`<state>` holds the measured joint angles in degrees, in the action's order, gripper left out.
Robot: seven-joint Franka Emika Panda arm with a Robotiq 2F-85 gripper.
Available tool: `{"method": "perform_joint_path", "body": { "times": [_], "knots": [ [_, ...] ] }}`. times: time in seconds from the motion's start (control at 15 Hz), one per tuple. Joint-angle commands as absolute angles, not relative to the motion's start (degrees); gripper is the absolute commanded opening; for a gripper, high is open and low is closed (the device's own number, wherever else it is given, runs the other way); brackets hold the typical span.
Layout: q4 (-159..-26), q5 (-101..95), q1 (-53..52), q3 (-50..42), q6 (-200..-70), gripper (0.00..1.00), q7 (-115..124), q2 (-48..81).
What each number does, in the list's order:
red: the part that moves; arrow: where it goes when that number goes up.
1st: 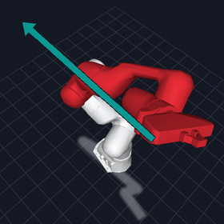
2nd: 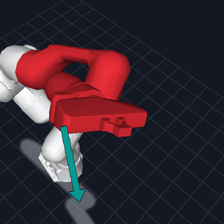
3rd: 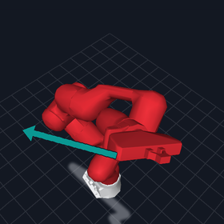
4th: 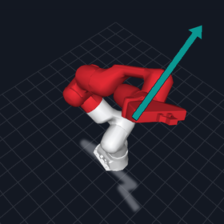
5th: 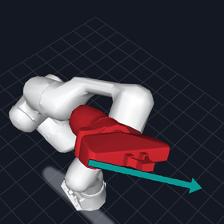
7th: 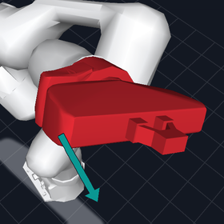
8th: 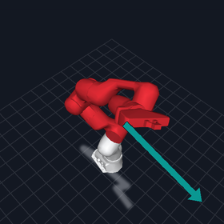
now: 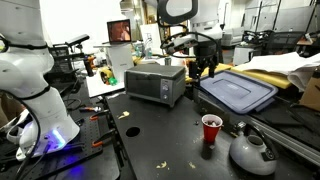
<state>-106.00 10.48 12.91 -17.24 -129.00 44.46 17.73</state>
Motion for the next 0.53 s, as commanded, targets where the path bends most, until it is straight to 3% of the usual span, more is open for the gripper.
{"method": "perform_joint_path", "body": {
  "times": [0.0, 0.47],
  "knots": [
    [-99.77, 11.61, 14.28, -17.41, -126.45, 1.00, 46.96, 22.95],
    [-87.56, 14.36, 18.71, -17.91, -122.63, 1.00, 50.19, 32.79]
  ]
}}
